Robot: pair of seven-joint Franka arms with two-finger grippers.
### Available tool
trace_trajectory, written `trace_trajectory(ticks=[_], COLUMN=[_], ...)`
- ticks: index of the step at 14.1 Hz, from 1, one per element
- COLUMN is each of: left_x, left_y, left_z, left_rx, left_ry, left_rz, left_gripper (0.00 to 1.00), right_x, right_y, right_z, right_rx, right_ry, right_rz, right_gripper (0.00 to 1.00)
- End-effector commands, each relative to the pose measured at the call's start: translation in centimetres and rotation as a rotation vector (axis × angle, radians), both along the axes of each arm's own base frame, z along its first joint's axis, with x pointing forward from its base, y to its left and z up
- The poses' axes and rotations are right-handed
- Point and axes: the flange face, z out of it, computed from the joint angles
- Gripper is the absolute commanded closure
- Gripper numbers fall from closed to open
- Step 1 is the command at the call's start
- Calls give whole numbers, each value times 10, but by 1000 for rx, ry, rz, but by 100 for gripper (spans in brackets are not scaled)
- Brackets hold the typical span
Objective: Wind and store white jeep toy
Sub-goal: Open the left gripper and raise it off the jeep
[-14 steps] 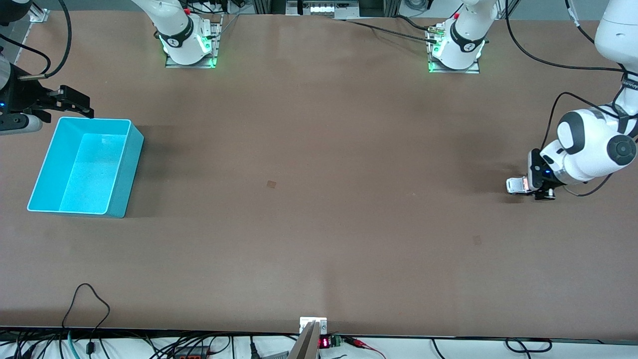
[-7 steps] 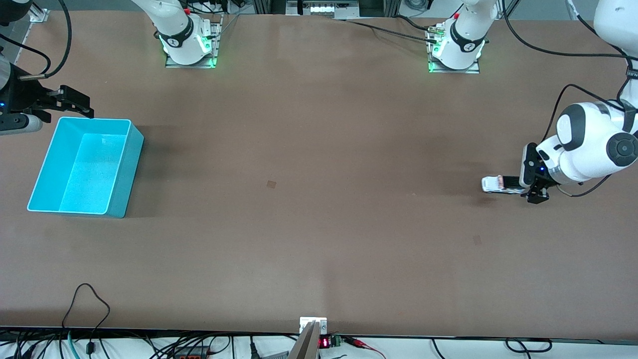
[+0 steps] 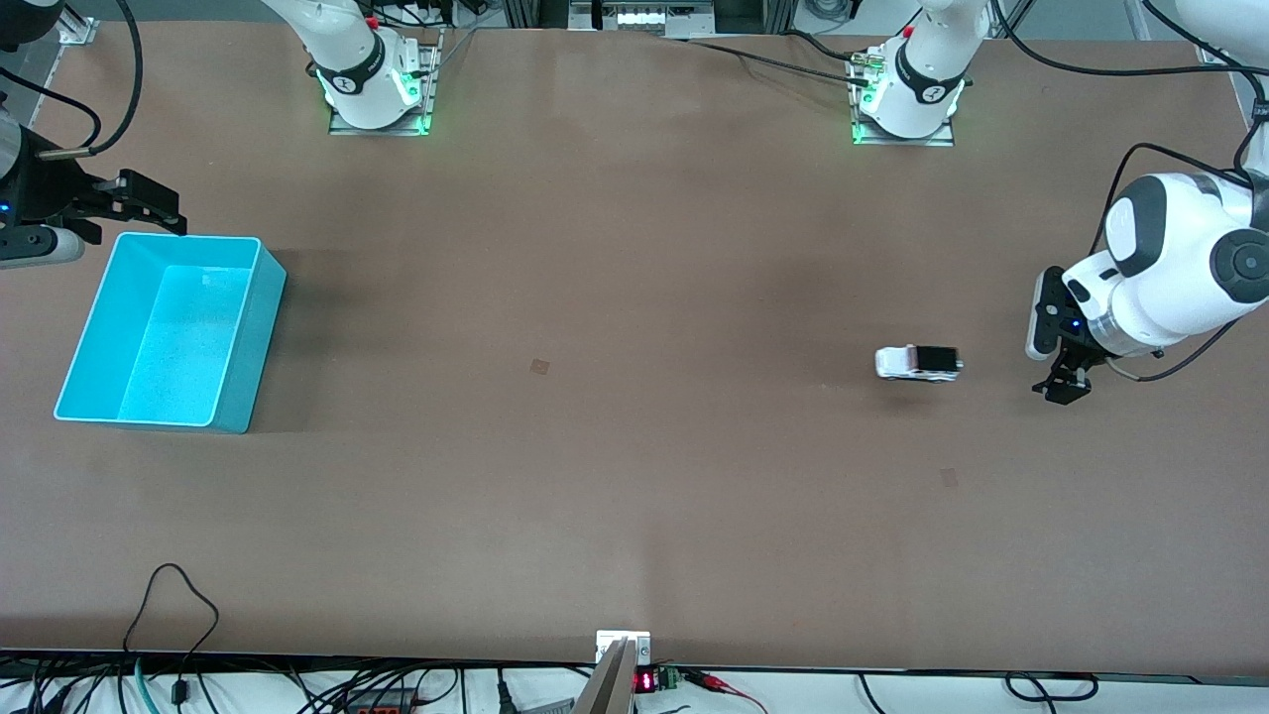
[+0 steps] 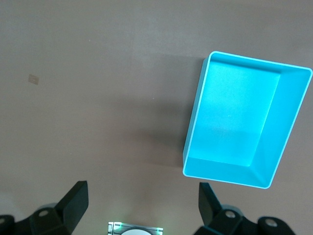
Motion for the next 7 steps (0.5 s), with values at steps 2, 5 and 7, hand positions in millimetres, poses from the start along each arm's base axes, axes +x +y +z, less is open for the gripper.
trace_trajectory(ticks=[2, 5, 7], left_x=[-2, -1, 0], left_y=[-29, -52, -69], left_z=[22, 24, 32], left_rx=[1, 3, -5], left_ry=[-18, -22, -36], left_rz=[-34, -74, -91], left_gripper=[0, 0, 0], right_x=[1, 1, 1], right_y=[3, 3, 3], right_z=[5, 5, 5], right_rx=[13, 13, 13], right_ry=[-8, -8, -6], right_rz=[-9, -9, -9], right_gripper=[0, 0, 0])
